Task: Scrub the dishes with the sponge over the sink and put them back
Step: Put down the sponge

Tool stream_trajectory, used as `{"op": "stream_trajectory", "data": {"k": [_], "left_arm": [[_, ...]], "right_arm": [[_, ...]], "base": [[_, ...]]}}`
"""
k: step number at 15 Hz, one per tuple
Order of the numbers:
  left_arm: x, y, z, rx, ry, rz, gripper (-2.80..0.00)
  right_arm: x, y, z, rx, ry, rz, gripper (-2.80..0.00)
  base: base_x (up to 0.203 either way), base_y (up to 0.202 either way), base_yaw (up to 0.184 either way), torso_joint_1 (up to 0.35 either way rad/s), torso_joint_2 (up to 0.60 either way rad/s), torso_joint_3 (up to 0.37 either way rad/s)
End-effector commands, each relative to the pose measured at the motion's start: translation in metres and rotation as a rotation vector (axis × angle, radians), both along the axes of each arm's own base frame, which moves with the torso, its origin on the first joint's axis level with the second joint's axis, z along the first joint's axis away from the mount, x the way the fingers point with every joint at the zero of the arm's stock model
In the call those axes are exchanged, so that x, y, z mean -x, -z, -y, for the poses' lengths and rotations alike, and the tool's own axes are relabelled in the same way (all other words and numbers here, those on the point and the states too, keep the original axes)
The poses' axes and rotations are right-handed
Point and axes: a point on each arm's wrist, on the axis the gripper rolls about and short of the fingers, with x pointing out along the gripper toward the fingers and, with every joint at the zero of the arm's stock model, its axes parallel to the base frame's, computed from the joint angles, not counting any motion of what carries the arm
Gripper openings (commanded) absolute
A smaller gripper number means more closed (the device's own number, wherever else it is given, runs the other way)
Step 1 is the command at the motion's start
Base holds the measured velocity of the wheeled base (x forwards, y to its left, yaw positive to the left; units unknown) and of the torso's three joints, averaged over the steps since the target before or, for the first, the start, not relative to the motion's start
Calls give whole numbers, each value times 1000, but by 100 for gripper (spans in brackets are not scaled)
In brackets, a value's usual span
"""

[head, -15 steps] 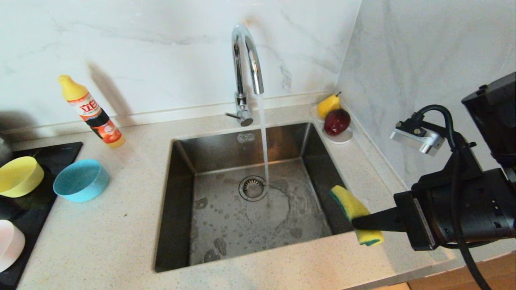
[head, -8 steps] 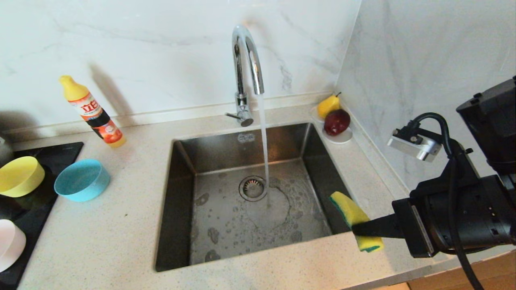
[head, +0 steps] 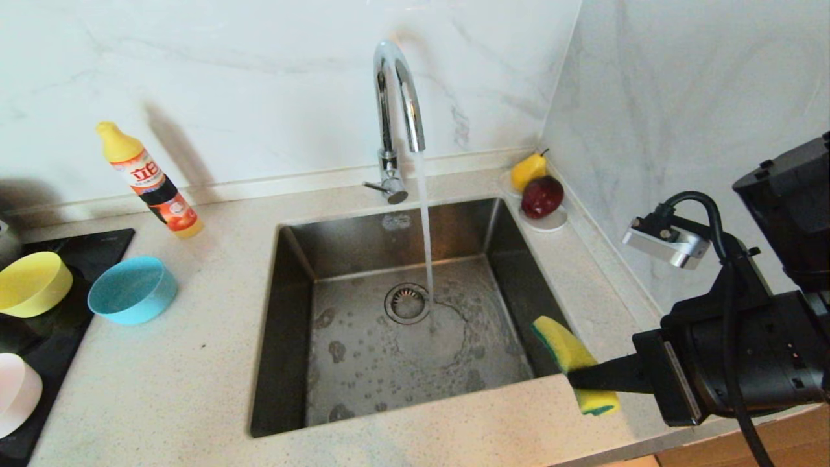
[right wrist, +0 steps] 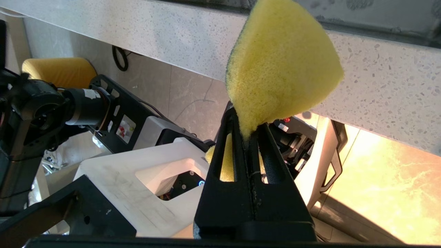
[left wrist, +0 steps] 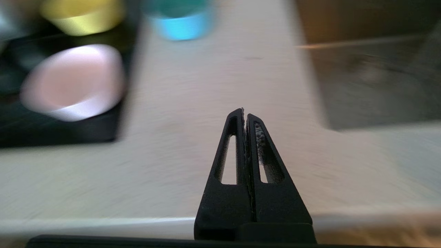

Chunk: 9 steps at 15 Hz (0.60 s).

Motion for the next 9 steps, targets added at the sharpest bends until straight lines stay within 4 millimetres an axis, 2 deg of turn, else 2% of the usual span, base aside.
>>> {"op": "stream_trajectory", "data": {"k": [1, 4, 9], "left_arm": [[-1, 4, 1, -30, 65, -2, -280], [-3, 12, 4, -13, 172, -40, -280], [-3, 12, 4, -5, 159, -37, -280]], "right_arm": [[0, 0, 0, 3, 2, -3, -280], [2, -2, 2, -2, 3, 7, -280], [2, -3, 2, -4, 4, 11, -280]], "base": [[0, 0, 0, 0, 0, 0], [0, 0, 0, 0, 0, 0], [0, 0, 0, 0, 0, 0]]}}
